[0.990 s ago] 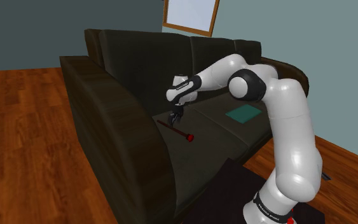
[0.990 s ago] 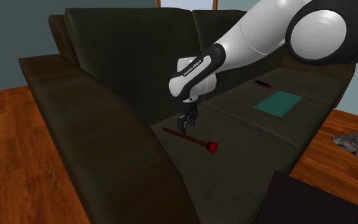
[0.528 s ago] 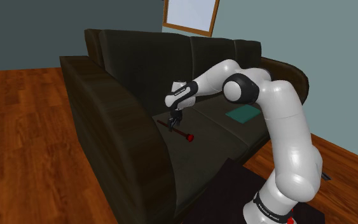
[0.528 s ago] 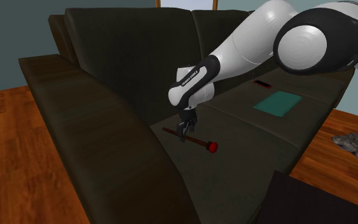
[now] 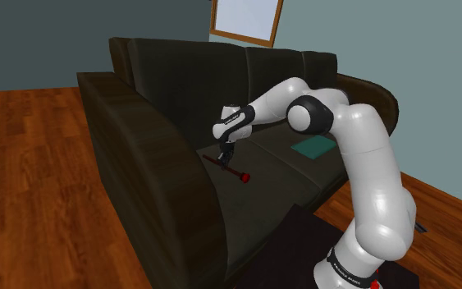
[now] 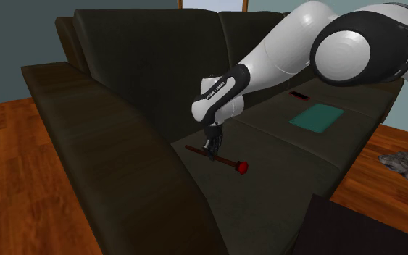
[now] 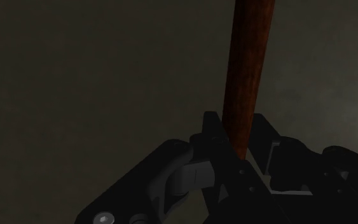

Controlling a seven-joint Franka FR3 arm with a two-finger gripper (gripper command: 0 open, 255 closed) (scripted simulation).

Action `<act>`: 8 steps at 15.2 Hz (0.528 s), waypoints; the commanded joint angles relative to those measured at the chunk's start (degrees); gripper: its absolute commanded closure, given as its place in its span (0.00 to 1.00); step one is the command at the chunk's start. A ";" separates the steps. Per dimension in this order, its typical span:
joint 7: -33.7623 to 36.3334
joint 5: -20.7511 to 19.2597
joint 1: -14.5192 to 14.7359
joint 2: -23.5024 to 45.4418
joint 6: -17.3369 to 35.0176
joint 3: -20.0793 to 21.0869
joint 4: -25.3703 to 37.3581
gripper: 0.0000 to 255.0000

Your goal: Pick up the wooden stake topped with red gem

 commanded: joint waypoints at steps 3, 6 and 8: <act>-0.07 0.02 -0.06 0.06 0.08 0.00 -0.02 1.00; 0.11 -0.30 0.13 -1.56 -1.39 -0.26 -0.16 1.00; 0.23 -0.52 0.25 -2.59 -2.40 -0.43 -0.17 1.00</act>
